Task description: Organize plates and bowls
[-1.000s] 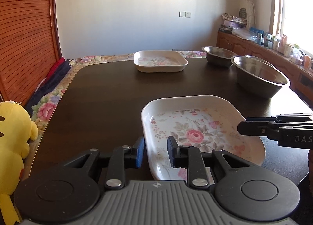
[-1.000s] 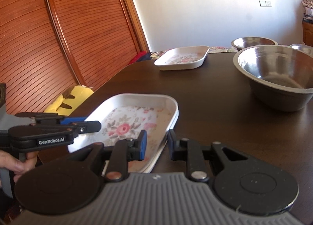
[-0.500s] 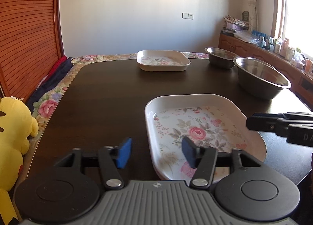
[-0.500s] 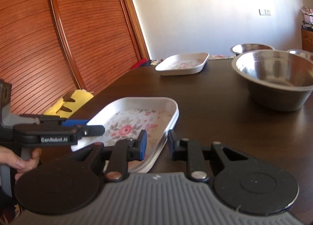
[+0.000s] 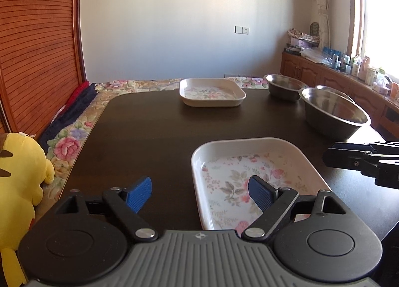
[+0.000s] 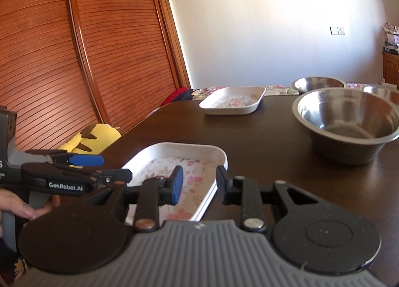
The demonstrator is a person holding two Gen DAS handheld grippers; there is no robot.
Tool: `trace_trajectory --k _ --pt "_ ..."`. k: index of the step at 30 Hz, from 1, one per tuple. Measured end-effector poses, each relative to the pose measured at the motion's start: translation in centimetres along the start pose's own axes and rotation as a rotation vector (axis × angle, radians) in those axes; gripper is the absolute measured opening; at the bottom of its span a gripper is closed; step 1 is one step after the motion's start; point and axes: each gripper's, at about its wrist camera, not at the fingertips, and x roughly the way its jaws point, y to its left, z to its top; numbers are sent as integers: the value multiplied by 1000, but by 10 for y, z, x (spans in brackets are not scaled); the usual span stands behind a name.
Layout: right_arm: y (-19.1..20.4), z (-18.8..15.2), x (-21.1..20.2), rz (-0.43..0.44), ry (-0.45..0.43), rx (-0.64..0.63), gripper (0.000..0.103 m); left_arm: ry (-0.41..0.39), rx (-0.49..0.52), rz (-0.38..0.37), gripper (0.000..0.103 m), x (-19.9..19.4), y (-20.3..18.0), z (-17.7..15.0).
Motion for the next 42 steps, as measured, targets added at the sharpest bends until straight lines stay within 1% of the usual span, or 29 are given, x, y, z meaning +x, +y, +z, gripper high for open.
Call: trace_trajectory --k 2,5,7,9,13,14,15,16,17,20,24,29,33,38,42 --pt "0 3 -2 -4 -7 -5 34 -4 5 1 88 -1 -1 2" --pt "0 6 -4 -13 -20 -12 43 -8 13 0 88 -1 -2 5" --pt "1 9 -5 -20 -25 -18 45 -10 20 2 88 -2 -2 7" --pt "0 11 -6 -28 -26 -23 54 -14 23 5 88 -2 -2 8" --pt "-1 16 -9 -35 -39 -31 64 -20 21 7 88 -4 -2 10" --pt "-2 17 -10 -38 -43 -31 70 -22 23 6 88 -5 -2 11" --pt "-2 19 -11 -41 -48 -32 78 -24 24 6 88 -6 -2 12" --pt "-3 20 -12 -43 -55 -34 82 -26 26 6 88 -7 -2 13" --pt "-3 21 -14 -46 -64 -35 89 -27 27 6 88 -7 -3 13" --pt "-4 24 -16 -55 -78 -41 97 -30 29 6 88 -8 -3 15" --pt "-4 28 -17 -63 -83 -54 103 -35 32 7 88 -8 -3 18" --pt "-4 35 -15 -69 -74 -73 103 -48 44 6 91 -7 -3 26" --pt "-6 43 -11 -98 -68 -96 103 -58 46 5 91 0 0 37" --pt "-11 59 -1 -99 -58 -115 103 -61 60 12 91 14 3 52" --pt "-17 75 10 -83 -57 -120 103 -59 66 11 91 28 8 67"
